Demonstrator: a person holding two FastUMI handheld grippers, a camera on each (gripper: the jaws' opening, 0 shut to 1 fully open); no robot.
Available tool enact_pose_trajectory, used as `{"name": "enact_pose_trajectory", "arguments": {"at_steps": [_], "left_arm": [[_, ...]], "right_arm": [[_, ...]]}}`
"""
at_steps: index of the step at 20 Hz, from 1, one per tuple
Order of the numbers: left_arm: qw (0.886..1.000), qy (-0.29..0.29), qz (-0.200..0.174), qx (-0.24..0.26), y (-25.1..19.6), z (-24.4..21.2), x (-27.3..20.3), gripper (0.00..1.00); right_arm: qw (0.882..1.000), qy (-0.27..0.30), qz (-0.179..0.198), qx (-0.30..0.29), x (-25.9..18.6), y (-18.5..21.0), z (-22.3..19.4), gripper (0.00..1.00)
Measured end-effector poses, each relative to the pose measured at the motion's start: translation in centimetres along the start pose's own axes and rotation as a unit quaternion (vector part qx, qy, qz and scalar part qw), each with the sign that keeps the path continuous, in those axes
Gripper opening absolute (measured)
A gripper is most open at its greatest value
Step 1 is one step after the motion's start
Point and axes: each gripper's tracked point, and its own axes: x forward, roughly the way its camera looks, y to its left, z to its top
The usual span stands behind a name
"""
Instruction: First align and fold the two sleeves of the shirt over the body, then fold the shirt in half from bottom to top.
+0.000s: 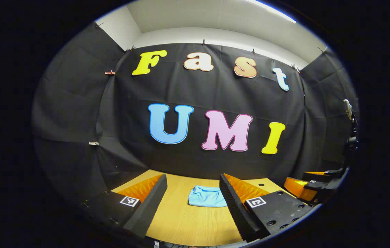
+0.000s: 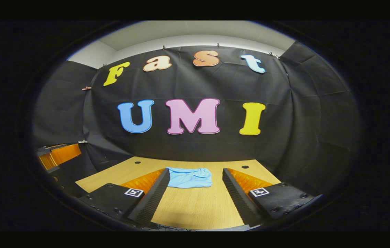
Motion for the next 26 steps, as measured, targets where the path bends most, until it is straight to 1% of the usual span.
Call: {"name": "enact_pose_trajectory", "arguments": {"at_steps": [3,6,9,15,18,21,26], "left_arm": [[1.0,0.011,0.004,-0.009,0.6,-1.0,0.1,0.97],[1.0,0.02,0.009,-0.004,1.0,-1.5,0.7,0.97],[1.0,0.013,0.008,0.0,1.1,-1.1,1.6,0.97],[0.999,0.019,-0.01,0.027,1.3,-2.0,2.8,0.97],[0.999,0.021,-0.022,0.022,1.2,-1.9,3.4,0.97],[0.999,0.023,-0.025,0.018,1.4,-2.3,3.9,0.97],[0.999,0.029,-0.035,0.025,1.2,-3.0,3.8,0.97]], "right_arm": [[1.0,-0.002,0.003,-0.004,0.2,0.4,-0.3,0.96],[1.0,0.008,0.005,-0.006,0.5,0.3,-1.2,0.95],[1.0,0.012,-0.005,-0.011,0.8,-0.5,-1.3,0.96],[1.0,0.003,-0.022,-0.009,0.7,-1.1,-0.8,0.96],[1.0,0.003,-0.025,-0.012,0.6,-1.0,-0.9,0.95],[0.999,0.002,-0.03,-0.012,0.6,-1.1,-0.8,0.96],[0.999,0.004,-0.039,-0.011,0.2,-1.4,-1.0,0.95]]}}
